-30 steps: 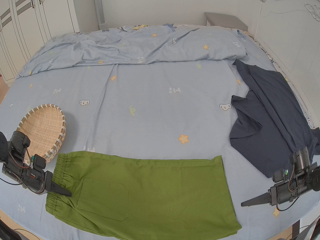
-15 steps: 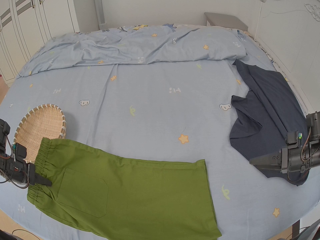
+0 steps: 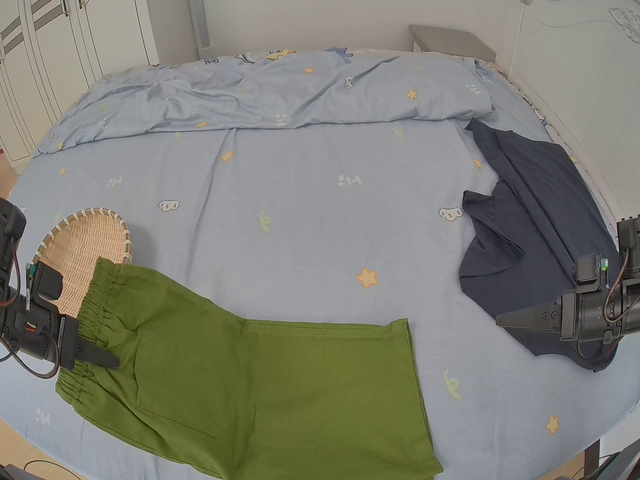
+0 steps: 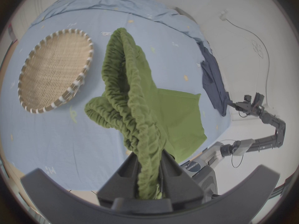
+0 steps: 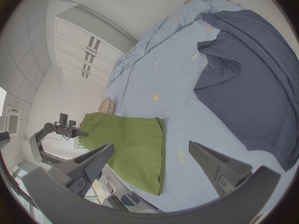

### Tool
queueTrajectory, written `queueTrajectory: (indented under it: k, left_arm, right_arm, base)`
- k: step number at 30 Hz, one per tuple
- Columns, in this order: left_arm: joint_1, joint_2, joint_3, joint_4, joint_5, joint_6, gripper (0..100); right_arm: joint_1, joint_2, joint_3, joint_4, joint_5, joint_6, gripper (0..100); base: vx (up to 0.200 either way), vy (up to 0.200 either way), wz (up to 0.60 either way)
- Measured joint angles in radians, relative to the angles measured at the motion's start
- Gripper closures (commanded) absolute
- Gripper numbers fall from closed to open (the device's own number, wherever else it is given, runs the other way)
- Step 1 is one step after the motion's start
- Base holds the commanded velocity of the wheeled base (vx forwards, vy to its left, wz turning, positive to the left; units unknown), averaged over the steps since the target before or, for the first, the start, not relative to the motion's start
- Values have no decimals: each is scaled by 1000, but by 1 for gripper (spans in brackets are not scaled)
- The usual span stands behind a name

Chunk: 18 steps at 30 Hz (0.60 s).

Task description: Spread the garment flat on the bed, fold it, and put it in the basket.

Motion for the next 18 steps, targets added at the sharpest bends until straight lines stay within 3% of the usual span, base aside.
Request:
queueTrajectory:
  k: [4, 9, 18]
  left_arm:
    - [-179, -19, -60, 22, 69, -85, 100]
    - [-345, -26, -90, -7, 134, -182, 100]
    - [-633, 60, -136, -160, 274, -470, 100]
  right_arm:
    - [8, -6, 1, 0, -8, 1, 0]
    - [12, -10, 2, 0, -12, 1, 0]
    - [16, -27, 6, 1, -15, 3, 0]
  base:
    - [0, 0, 0]
    - [0, 0, 0]
    - [0, 0, 0]
